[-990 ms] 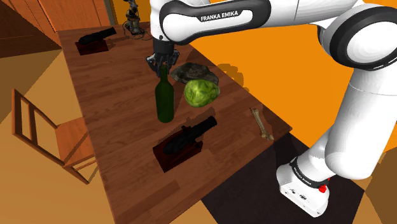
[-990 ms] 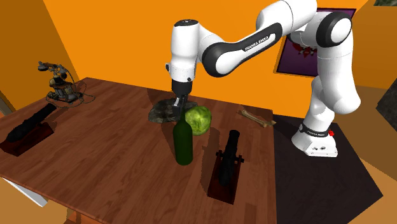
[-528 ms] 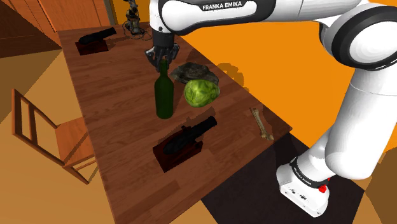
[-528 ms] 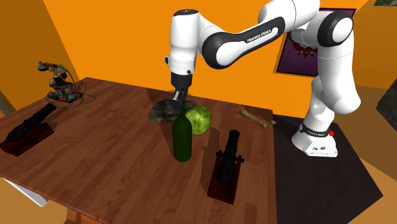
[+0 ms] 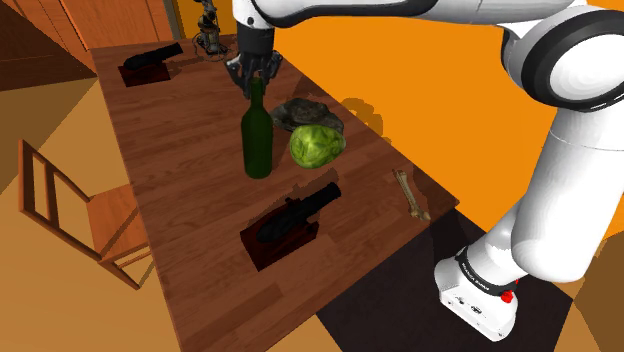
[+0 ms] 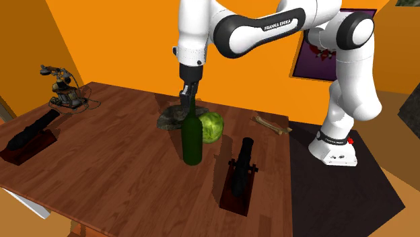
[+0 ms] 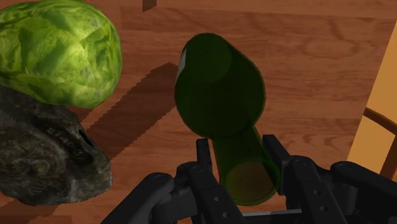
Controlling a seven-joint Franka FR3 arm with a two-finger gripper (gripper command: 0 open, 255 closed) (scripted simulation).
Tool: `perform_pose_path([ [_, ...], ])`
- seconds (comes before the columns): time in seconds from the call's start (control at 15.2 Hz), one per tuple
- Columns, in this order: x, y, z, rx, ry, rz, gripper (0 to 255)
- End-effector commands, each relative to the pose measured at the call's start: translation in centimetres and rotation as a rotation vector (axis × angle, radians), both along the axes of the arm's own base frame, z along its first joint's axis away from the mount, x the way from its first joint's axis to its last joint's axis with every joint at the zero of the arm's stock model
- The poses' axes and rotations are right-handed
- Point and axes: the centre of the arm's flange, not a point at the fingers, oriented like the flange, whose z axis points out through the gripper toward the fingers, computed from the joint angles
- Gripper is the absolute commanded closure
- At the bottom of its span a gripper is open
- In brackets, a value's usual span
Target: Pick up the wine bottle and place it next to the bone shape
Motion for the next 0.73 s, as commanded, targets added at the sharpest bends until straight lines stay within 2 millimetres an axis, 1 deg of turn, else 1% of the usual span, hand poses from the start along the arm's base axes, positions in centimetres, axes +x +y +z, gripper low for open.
perform_pose_path([
  [0.0, 0.0, -0.1, 1.2, 0.0, 0.0, 0.0, 255],
  [0.66, 0.0, -0.1, 6.4, 0.0, 0.0, 0.0, 255],
])
